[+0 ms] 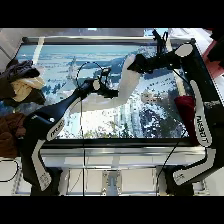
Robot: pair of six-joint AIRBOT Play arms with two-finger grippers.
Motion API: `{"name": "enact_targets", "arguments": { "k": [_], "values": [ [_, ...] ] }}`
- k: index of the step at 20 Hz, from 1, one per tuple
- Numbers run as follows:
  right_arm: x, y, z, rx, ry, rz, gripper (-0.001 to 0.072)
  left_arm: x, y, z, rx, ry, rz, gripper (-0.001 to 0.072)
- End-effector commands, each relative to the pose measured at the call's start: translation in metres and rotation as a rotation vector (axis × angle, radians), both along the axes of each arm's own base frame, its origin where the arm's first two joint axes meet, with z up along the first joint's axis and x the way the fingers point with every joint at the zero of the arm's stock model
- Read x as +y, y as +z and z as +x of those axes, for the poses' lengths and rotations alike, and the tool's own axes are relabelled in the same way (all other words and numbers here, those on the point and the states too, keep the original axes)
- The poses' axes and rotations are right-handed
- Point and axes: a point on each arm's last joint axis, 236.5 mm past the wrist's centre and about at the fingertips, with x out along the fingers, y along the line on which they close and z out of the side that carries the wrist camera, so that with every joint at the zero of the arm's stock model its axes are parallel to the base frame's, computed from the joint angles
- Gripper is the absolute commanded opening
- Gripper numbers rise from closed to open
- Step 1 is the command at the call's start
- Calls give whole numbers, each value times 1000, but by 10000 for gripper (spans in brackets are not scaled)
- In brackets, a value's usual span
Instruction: Fold the shirts.
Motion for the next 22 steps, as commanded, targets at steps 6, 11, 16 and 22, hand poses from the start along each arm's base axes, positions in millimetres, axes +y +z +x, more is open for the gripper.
{"name": "enact_targets", "arguments": {
  "k": [6, 11, 16, 22],
  "values": [
    [79, 22, -3, -77, 15, 87, 22, 169, 152, 62, -178, 118, 197, 14],
    [187, -19, -18, -54, 43, 172, 21, 272, 238, 49, -258, 294, 196, 14],
    [284, -78, -47, -24, 37, 248, 26, 283, 228, 32, -187, 275, 223, 14],
    [259, -74, -8, -40, -82, 277, 474, 282, 220, 24, -153, 243, 238, 14]
  ]
}}
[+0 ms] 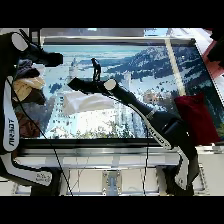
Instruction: Fold the shirts.
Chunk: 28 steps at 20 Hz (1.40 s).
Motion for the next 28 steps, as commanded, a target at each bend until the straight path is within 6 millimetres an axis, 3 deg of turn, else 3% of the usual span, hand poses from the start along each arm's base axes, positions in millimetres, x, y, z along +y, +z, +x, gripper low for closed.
{"name": "enact_targets", "arguments": {
  "k": [1, 4, 7, 9, 10, 13, 19, 28],
  "values": [
    [-38, -2, 31, -23, -38, -34, 473, 1, -3, -6, 26, -12, 9, 14],
    [-135, -33, 68, 52, -55, -207, 472, 1, -3, -7, 26, -17, 13, 14],
    [-225, -87, 66, 311, -112, -345, 473, 2, 0, -1, -1, -13, 10, 14],
    [-256, -115, 50, 428, -104, -401, 492, -2, 3, 1, -13, -16, -8, 14],
    [-261, -126, 42, 480, -87, -396, 554, -3, 3, 1, -13, -17, -13, 14],
    [-246, -143, 29, 573, -31, -300, 653, -5, 4, 2, -16, -19, -20, 14],
    [-207, -161, 33, 633, -13, -121, 655, -9, 4, 1, -20, -38, -25, 14],
    [-149, -168, 23, 598, -16, -105, 650, -9, 4, 1, -22, -50, -18, 15]
  ]
}}
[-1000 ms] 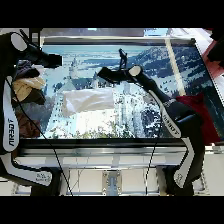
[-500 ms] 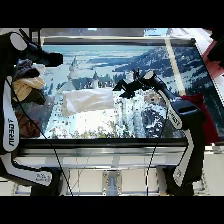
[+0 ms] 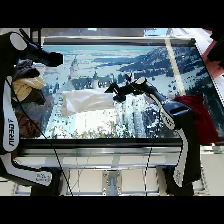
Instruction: Fold the shirts.
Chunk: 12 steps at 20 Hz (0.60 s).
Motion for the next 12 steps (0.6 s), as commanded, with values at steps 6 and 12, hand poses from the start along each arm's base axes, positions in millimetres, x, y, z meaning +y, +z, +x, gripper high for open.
{"name": "enact_targets", "arguments": {
  "k": [6, 12],
  "values": [
    [44, 7, -23, 22, 42, 69, 338, -1, -1, -2, 5, -20, 10, 14],
    [52, 70, 7, -115, -8, 333, 27, -1, -5, -7, 23, -45, 26, 15]
  ]
}}
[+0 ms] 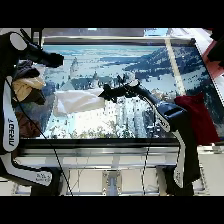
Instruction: Fold the shirts.
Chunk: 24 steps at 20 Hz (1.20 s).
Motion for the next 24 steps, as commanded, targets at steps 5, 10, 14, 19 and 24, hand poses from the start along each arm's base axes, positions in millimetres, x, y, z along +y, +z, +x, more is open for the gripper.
{"name": "enact_targets", "arguments": {
  "k": [5, 10, 14, 19, 24],
  "values": [
    [-91, 109, 94, -290, -227, 176, 26, 0, -2, -2, 8, -8, 6, 14],
    [-242, 178, 135, -454, -444, 62, 26, 0, -2, -2, 8, -7, 6, 15],
    [-385, 210, 119, -474, -603, -194, 26, 0, -2, -2, 10, -4, 3, 15],
    [-539, 209, 15, -305, -667, -624, 26, 0, -1, -2, 18, 25, -20, 14],
    [-646, 196, -122, 9, -715, -932, 25, -13, 2, -3, 26, 25, -88, 14]
  ]
}}
